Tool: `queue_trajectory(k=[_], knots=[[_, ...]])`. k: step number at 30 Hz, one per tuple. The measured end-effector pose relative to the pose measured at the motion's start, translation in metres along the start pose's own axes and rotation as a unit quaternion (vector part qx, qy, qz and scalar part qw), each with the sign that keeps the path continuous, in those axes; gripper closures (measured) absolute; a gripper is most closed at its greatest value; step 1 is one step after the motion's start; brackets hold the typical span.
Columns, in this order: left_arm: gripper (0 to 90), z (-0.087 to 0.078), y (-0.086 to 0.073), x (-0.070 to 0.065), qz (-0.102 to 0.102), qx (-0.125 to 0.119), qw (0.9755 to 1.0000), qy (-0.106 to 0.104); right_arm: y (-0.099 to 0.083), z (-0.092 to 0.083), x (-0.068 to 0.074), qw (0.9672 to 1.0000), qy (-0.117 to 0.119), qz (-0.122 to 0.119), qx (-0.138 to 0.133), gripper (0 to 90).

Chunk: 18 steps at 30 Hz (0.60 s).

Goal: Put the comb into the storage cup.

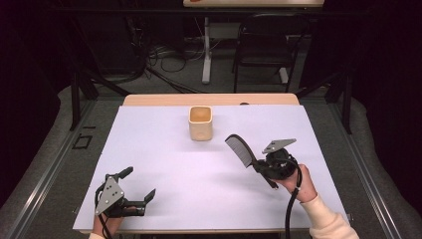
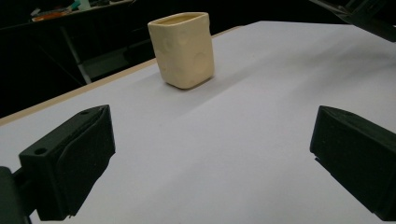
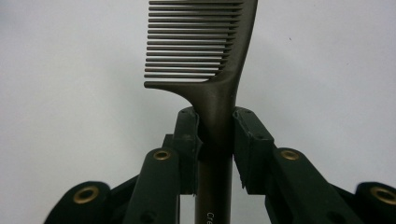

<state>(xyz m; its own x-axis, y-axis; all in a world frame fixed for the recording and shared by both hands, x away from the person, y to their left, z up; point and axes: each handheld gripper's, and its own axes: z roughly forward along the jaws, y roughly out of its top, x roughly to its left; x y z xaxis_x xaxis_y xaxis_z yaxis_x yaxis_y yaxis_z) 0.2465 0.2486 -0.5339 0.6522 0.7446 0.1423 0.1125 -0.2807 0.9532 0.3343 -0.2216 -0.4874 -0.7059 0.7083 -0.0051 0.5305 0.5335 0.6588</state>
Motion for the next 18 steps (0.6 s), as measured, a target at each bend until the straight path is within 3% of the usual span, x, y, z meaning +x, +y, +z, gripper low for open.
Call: queue_trajectory(k=[18], knots=[[0.2,0.0,0.0,0.0001,0.0,0.0,1.0,0.001,0.0005,-0.0018,-0.0019,0.9985,-0.015,0.008,-0.053,72.1]])
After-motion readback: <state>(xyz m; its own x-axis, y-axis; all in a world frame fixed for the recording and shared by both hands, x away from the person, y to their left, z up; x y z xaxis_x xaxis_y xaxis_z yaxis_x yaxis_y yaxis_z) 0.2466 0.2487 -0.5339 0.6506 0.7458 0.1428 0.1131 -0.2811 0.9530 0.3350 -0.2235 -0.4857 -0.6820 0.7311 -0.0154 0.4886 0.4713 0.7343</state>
